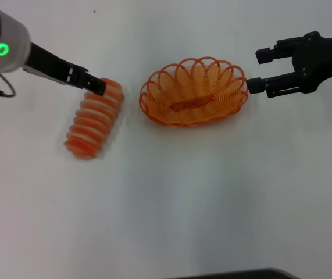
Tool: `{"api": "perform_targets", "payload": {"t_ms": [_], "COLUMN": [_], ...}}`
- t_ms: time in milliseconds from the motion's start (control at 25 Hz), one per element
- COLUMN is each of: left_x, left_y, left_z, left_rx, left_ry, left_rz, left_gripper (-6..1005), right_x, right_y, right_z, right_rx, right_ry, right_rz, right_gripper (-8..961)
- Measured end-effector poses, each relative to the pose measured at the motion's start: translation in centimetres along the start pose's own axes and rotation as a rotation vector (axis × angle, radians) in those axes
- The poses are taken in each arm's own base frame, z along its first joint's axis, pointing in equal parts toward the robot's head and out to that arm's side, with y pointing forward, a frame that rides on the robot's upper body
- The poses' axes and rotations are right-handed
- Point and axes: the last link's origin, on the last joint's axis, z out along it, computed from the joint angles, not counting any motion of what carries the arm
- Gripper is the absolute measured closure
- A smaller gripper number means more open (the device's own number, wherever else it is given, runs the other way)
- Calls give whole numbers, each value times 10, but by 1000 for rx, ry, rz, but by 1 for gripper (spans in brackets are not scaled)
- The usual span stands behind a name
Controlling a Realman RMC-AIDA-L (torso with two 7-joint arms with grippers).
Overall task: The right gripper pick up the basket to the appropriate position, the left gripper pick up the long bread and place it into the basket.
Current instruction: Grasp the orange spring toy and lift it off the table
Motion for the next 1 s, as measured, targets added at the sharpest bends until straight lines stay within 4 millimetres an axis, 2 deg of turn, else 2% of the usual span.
{"api": "perform_targets", "payload": {"t_ms": [120, 320, 760, 1000], "left_x": [2, 1, -6, -6], "left_y": [2, -1, 8, 10], "left_z": [21, 41, 56, 57], "left_rx": [2, 12, 43, 46], "left_ry": [-20, -32, -71, -76], "left_rz": [-15, -38, 43, 56], "left_gripper": [126, 126, 139, 309], "right_x": [0, 0, -3, -2], "right_y": [0, 0, -2, -2], "right_z": [1, 2, 2, 2], "right_rx": [1, 5, 20, 18], "right_ry": [-2, -7, -17, -22], "right_rz": [2, 5, 11, 15], "right_gripper": [162, 163, 163, 162]}}
